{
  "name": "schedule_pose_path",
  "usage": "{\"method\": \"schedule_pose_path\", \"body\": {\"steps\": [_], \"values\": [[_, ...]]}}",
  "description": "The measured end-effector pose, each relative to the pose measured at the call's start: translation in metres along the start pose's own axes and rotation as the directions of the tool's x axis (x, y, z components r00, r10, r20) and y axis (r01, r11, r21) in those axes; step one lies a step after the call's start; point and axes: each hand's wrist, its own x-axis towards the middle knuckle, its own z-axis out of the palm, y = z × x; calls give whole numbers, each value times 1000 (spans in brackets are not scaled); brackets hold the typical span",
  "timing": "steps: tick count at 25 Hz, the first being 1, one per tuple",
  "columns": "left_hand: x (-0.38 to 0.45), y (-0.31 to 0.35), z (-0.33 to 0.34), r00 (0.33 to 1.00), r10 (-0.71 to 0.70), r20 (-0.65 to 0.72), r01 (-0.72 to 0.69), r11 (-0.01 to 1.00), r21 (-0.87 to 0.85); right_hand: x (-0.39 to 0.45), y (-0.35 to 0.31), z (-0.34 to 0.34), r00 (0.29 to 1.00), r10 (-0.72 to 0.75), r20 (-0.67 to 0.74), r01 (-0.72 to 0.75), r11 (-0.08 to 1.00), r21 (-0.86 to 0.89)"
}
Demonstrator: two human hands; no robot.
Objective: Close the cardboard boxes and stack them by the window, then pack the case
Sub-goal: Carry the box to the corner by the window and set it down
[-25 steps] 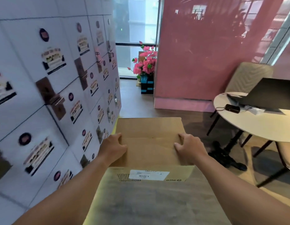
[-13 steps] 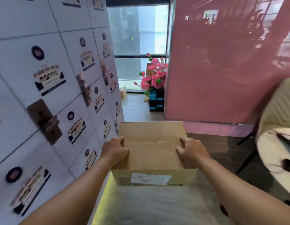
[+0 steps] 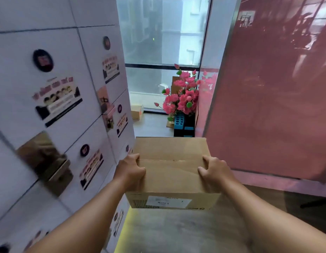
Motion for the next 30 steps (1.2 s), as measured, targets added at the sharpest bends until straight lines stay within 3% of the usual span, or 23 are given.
{"method": "schedule_pose_path", "body": {"steps": [9,21,30], "values": [[288,24,8,1000,10,-4,-10,1000,9,272,-37,-8,996,78,-38,-77,997,12],[660,58,38,985,-168,-35,168,986,-3,688,-75,-3,999,-30,38,28,999,33],[938,16,33,975,-215,-54,217,976,33,968,-139,58,993,-53,109,45,996,78]]}}
